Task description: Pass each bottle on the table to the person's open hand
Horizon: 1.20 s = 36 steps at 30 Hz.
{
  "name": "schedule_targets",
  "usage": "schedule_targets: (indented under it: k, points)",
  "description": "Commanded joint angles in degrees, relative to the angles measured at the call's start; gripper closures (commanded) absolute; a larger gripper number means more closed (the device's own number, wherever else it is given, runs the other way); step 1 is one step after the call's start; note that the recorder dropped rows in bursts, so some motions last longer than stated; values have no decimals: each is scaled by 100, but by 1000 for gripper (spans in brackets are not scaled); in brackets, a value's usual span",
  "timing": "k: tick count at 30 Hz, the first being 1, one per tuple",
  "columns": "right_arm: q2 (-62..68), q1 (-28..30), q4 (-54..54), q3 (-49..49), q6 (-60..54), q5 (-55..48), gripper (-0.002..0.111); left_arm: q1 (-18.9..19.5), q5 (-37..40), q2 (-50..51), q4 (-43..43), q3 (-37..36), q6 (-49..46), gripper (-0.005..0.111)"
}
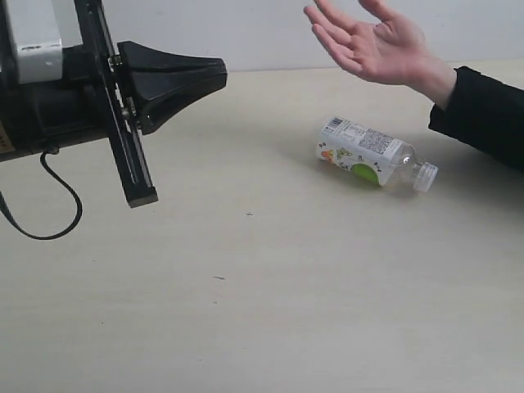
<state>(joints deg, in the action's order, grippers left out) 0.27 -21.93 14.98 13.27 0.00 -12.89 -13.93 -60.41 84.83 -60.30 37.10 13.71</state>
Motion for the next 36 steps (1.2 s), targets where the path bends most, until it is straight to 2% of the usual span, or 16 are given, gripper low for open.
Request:
schedule_targets:
  k: [1,6,11,15,19,21,26,29,32,36]
  points:
    - [-27,-8,3,-21,0,33,108,-132,854,-12,-79,175,18,107]
    - [-27,-8,3,-21,0,33,108,-540,1890,-12,-700,529,467,107]
    - [-27,-8,3,-21,0,33,108,-848,2726,-12,-1762,846,1259,107]
    - [-27,-8,3,-21,0,33,108,-895,2937,-1,-2557,1102,1994,107]
    - [-27,-8,3,-21,0,33,108,-895,2950,254,-3801,1411,3073,107]
    - [-27,-8,3,-21,0,33,108,-895,3049,458,-3965,1574,3419,107]
    - [-27,-8,3,-21,0,33,108,-919,2983,948,-3965,2006,3433,107]
    - [-27,-8,3,-21,0,33,108,-1007,3217,1123,-3965,2150,2859,107]
    - [-27,-8,3,-21,0,33,108,-1183,4241,1200,-3965,2174,1953,107]
    - [-27,-8,38,-21,0,33,108,-1600,6526,1256,-3965,2174,1212,107]
